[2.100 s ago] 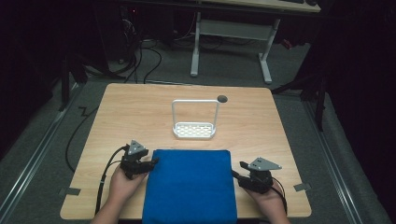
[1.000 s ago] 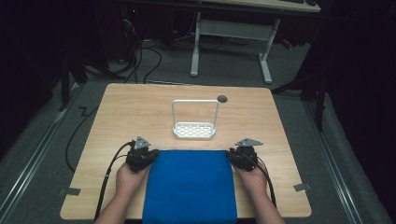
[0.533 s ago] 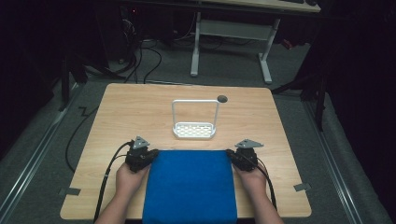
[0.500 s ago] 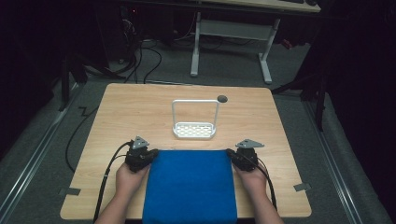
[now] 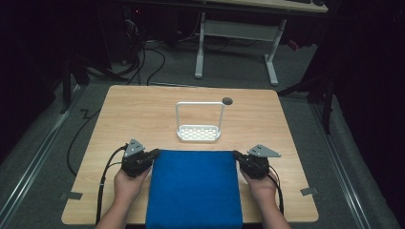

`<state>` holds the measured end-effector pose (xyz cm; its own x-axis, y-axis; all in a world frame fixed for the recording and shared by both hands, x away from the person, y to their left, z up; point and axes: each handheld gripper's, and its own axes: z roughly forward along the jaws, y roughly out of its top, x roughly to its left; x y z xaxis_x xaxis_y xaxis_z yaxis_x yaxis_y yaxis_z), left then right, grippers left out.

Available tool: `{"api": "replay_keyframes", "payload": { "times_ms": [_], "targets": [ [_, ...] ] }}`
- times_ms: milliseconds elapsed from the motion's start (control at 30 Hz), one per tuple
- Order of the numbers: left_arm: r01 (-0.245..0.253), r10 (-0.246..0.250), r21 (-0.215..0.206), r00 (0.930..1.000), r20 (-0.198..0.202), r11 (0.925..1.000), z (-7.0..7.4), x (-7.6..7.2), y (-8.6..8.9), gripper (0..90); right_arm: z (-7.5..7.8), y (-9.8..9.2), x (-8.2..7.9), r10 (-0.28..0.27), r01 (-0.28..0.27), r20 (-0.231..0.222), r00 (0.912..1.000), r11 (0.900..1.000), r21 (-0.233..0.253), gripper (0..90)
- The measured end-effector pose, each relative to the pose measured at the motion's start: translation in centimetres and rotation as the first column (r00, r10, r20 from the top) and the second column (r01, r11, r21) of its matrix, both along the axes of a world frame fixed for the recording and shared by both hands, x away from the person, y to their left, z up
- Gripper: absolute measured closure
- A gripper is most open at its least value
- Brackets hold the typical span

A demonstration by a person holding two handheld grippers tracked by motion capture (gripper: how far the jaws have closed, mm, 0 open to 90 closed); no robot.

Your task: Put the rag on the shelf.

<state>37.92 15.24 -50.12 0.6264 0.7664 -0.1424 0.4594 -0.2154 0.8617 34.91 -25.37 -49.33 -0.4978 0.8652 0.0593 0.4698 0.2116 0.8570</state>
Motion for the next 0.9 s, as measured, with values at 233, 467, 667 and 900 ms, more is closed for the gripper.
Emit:
{"api": "replay_keyframes", "payload": {
  "times_ms": [233, 467, 667, 900],
  "targets": [
    [0.003, -0.003, -0.024, 0.9999, 0.013, 0.9997, 0.9, -0.4, 0.3, 87.4, 1.2, -0.2, -0.8, 0.009, -0.01, 0.044, 0.999, 0.999, 0.036, 89.1],
    [0.012, -0.01, -0.039, 0.9984, 0.055, 0.9992, 2.2, -1.2, 0.3, 87.5, 2.6, -0.2, -1.6, 0.011, -0.017, 0.099, 0.995, 0.998, 0.055, 89.1],
    [0.019, -0.013, -0.049, 0.994, 0.109, 0.9986, 3.6, -2.1, 0.1, 87.5, 3.6, 0.0, -2.3, 0.016, -0.026, 0.136, 0.9906, 0.997, 0.071, 89.1],
    [0.019, -0.009, -0.068, 0.9895, 0.144, 0.9975, 4.6, -2.6, 0.2, 87.5, 4.6, 0.1, -3.0, 0.019, -0.034, 0.18, 0.9835, 0.996, 0.082, 89.1]
  ]
}}
